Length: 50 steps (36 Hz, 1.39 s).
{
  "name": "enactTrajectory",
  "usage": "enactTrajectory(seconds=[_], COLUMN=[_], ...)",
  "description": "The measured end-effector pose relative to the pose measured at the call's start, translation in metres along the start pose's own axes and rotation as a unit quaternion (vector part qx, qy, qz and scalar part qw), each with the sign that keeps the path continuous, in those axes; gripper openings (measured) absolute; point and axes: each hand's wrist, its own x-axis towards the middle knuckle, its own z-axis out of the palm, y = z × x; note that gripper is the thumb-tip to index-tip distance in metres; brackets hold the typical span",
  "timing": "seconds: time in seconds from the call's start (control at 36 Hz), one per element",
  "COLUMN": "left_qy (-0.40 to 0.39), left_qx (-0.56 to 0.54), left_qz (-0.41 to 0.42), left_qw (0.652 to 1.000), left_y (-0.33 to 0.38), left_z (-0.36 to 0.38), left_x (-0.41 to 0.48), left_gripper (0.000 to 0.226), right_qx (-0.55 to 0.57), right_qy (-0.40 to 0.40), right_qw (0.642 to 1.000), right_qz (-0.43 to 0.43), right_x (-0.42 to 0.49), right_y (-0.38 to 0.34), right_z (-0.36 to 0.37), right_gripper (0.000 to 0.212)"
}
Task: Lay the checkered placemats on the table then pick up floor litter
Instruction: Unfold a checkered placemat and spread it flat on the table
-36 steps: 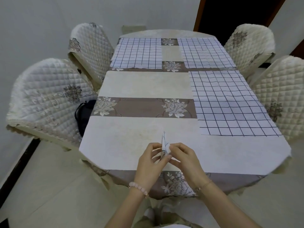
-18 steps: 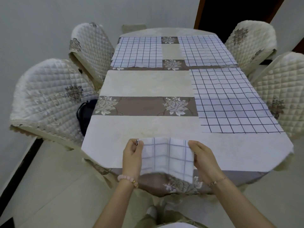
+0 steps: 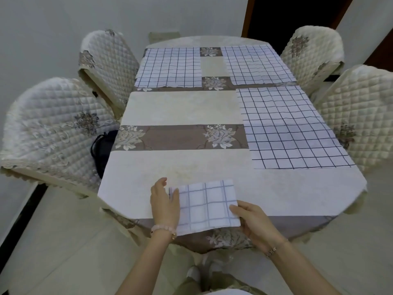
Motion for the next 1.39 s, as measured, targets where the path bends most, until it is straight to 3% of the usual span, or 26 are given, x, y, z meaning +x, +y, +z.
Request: enactTrajectory(seconds=[0.06, 0.11, 0.19, 0.28, 0.36, 0.5, 0.72, 1.03, 1.19, 1.31, 1.39], left_qy=[-0.017, -0.092, -0.246, -0.287, -0.269, -0.226, -0.26, -0.233, -0.144, -0.078, -0.02], left_qx=[0.059, 0.037, -0.023, -0.065, -0.087, -0.149, -0.202, -0.166, -0.217, -0.256, -0.236], left_qz=[0.093, 0.146, 0.14, 0.13, 0.099, 0.069, 0.055, 0.062, 0.017, -0.038, -0.019], left_qw=[0.994, 0.984, 0.959, 0.947, 0.954, 0.96, 0.943, 0.956, 0.965, 0.963, 0.971], left_y=[0.003, 0.007, 0.016, 0.022, 0.025, 0.027, 0.026, 0.023, 0.016, 0.016, 0.015], left_z=[-0.001, 0.001, 0.008, 0.016, 0.018, 0.015, 0.013, 0.015, 0.001, -0.011, -0.018], left_x=[-0.007, -0.017, -0.036, -0.05, -0.053, -0.05, -0.049, -0.045, -0.031, -0.017, -0.007], left_gripper=[0.039, 0.032, 0.029, 0.04, 0.04, 0.013, 0.027, 0.017, 0.028, 0.024, 0.022], right_qx=[0.005, 0.012, 0.061, 0.073, 0.034, 0.009, 0.0, -0.052, -0.029, -0.015, -0.013], right_qy=[0.008, 0.01, -0.003, -0.011, -0.012, 0.005, 0.016, 0.05, 0.084, 0.108, 0.125], right_qw=[1.0, 1.0, 0.998, 0.997, 0.997, 0.997, 0.997, 0.996, 0.995, 0.992, 0.988], right_qz=[-0.007, -0.017, -0.02, -0.03, -0.064, -0.081, -0.071, -0.052, -0.052, -0.064, -0.085], right_x=[-0.002, -0.002, -0.004, -0.006, -0.008, -0.008, -0.005, 0.004, 0.008, 0.009, 0.011], right_y=[-0.002, -0.004, -0.01, -0.015, -0.017, -0.015, -0.015, -0.016, -0.019, -0.023, -0.027], right_z=[0.002, 0.007, 0.015, 0.022, 0.025, 0.03, 0.037, 0.031, 0.011, -0.005, -0.016], right_gripper=[0.024, 0.026, 0.031, 0.03, 0.026, 0.022, 0.027, 0.014, 0.031, 0.016, 0.013])
